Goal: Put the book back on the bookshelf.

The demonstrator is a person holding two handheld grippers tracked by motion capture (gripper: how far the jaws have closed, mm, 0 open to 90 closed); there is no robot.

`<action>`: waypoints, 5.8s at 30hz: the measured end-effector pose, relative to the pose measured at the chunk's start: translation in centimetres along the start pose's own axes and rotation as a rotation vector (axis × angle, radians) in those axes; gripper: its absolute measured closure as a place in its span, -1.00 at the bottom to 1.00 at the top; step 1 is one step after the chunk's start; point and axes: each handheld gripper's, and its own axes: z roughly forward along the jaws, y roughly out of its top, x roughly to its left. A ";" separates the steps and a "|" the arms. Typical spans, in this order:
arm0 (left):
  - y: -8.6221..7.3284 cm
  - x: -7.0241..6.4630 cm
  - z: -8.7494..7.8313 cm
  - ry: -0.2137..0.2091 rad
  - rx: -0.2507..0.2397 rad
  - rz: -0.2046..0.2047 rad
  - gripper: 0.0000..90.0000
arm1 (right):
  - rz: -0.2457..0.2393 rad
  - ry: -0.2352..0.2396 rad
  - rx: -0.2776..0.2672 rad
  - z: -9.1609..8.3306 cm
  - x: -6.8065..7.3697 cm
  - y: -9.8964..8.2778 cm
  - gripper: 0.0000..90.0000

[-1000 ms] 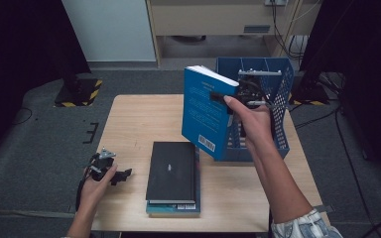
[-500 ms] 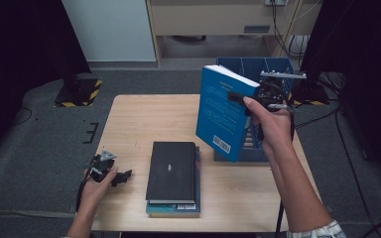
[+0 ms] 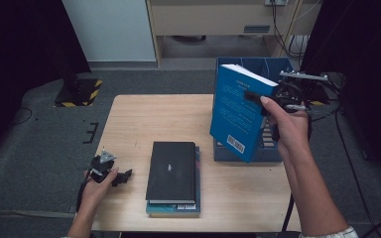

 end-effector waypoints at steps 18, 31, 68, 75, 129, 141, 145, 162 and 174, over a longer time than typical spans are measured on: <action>-0.1 0.0 0.1 0.002 -0.011 0.002 -0.96 | 0.007 -0.041 -0.020 -0.3 -0.7 0.6 0.35; -0.1 0.0 0.1 0.003 -0.011 0.004 -0.96 | 0.010 -0.120 -0.039 1.8 -1.0 0.9 0.35; -0.2 0.0 0.0 -0.004 -0.013 0.008 -0.97 | 0.044 -0.210 -0.111 4.0 -1.5 1.5 0.35; -0.2 0.0 0.0 -0.004 -0.013 0.009 -0.97 | 0.052 -0.220 -0.124 4.4 -1.5 1.5 0.34; -0.1 0.0 0.1 -0.007 -0.008 0.015 -0.97 | 0.051 -0.322 -0.171 10.2 -1.8 -0.5 0.34; -0.1 0.0 0.1 -0.007 -0.010 0.012 -0.97 | 0.059 -0.323 -0.160 10.7 -2.1 -1.5 0.34; -0.1 0.0 0.1 -0.008 -0.010 0.010 -0.97 | 0.056 -0.326 -0.158 10.8 -2.1 -1.8 0.34; 0.0 0.0 0.1 -0.009 -0.009 0.010 -0.97 | 0.052 -0.344 -0.138 11.6 -2.3 -2.9 0.34; 0.0 0.0 0.1 -0.009 -0.006 0.012 -0.97 | 0.049 -0.344 -0.124 12.2 -2.6 -3.7 0.34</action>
